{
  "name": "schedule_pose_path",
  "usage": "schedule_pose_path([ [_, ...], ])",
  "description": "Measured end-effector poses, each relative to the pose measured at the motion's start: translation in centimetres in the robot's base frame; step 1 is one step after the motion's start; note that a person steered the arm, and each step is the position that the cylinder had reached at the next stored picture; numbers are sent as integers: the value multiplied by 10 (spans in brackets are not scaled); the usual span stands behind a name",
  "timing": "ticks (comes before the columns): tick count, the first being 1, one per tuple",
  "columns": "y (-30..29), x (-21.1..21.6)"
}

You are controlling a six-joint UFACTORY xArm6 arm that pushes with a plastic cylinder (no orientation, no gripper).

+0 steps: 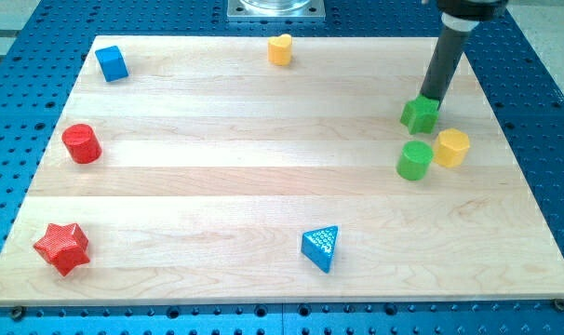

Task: Move the yellow heart into the green blocks

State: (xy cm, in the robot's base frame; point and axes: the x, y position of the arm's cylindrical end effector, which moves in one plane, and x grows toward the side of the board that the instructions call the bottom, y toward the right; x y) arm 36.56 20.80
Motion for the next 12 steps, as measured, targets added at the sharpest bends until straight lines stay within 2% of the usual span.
schedule_pose_path([
  [2,-22,5],
  [3,-22,-21],
  [4,-27,-81],
  [5,-39,-163],
  [6,-42,-173],
  [9,-196,-173],
  [12,-223,-173],
])
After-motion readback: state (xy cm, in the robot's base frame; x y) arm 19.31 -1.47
